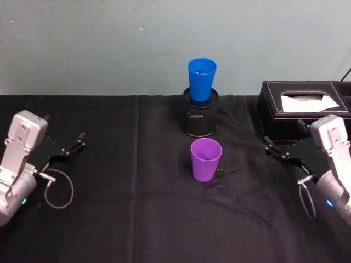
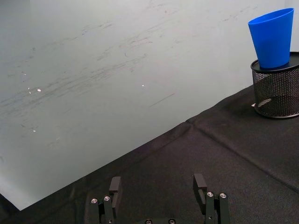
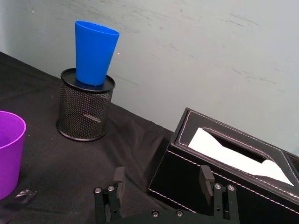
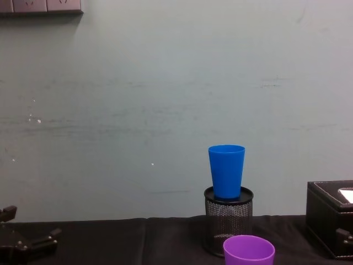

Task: Pick up one cup with a gripper and tap it against the other cup.

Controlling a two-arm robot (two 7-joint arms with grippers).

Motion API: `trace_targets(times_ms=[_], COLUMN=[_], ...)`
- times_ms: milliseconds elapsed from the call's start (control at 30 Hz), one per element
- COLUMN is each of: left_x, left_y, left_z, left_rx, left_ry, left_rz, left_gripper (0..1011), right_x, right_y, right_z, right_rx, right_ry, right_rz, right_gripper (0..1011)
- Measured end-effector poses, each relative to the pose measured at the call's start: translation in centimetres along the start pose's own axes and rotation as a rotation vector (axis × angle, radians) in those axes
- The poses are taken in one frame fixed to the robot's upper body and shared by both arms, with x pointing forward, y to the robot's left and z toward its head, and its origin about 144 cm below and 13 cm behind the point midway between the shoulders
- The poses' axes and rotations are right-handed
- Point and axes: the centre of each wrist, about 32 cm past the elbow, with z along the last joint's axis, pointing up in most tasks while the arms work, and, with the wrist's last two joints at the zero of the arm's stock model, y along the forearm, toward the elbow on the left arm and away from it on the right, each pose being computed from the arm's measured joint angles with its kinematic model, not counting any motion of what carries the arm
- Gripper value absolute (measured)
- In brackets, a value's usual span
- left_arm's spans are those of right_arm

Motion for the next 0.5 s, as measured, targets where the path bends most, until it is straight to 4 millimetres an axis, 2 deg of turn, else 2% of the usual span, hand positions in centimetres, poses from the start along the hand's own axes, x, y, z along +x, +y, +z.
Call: trace_targets(times_ms=[500], left_x=[0.0], left_y=[0.0], left_z=[0.0], left_rx=[0.0], left_ry=[0.0], left_rz=[0.0], left_gripper=[1000], right_x=[0.0], right_y=[0.0], right_z=[0.0], right_rx=[0.0], right_ry=[0.0], right_rz=[0.0], right_gripper=[1003])
